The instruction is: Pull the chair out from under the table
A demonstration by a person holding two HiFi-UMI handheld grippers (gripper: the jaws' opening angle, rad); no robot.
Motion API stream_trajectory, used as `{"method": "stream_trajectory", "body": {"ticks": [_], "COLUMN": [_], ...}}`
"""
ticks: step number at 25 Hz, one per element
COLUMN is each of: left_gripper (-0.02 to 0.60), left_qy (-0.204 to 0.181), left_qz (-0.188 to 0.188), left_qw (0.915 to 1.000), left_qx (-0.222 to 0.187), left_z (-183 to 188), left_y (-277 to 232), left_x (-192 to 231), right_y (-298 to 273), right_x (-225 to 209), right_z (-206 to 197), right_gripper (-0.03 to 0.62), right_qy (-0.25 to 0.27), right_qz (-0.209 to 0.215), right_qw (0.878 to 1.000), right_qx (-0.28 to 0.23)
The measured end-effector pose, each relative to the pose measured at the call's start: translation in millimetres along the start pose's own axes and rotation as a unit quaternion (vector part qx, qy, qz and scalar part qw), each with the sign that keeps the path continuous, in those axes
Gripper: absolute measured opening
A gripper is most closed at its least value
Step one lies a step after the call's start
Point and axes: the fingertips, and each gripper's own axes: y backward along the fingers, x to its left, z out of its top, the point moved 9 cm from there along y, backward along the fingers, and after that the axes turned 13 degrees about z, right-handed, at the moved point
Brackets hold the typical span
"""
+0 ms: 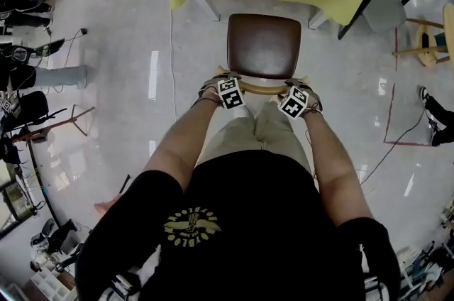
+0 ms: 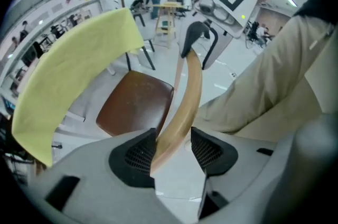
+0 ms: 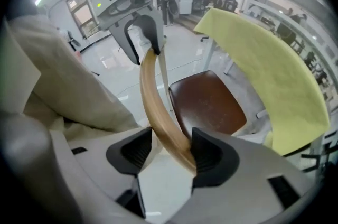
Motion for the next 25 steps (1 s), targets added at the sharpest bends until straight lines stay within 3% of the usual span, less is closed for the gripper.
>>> {"method": "stream_trajectory", "body": {"ticks": [3,7,12,19,22,25], "left_gripper": [0.193,0.193,0.183,0.094,0.028,0.009], "left_qy": [0.061,0.112,0.151,0.232,0.253,0.283], "left_qz": [0.008,0.021,0.078,0.135,0.162,0.182], "left_qw": [0.9980,0.9928,0.9811,0.9500,0.9358,0.9149], "left_qx": [-0.019,-0.038,-0.093,-0.159,-0.184,-0.223], "left_z": [-2,-15,-20,-12,-10,-9], "left_y": [13,30,62,111,130,153], "left_x": [14,18,22,28,35,41], "right_y": [10,19,54,115,132,151], "right_x": [-8,-1,11,21,25,30], "right_z": [-2,-9,0,10,20,35], "right_gripper": [0.215,0.214,0.182,0.048,0.014,0.011], "right_qy": [-0.041,-0.067,-0.107,-0.197,-0.193,-0.182], "right_qz": [0.003,-0.009,-0.035,-0.084,-0.106,-0.116], "right_qw": [0.999,0.997,0.984,0.928,0.916,0.909], "right_qx": [-0.014,-0.041,-0.137,-0.304,-0.335,-0.357]}}
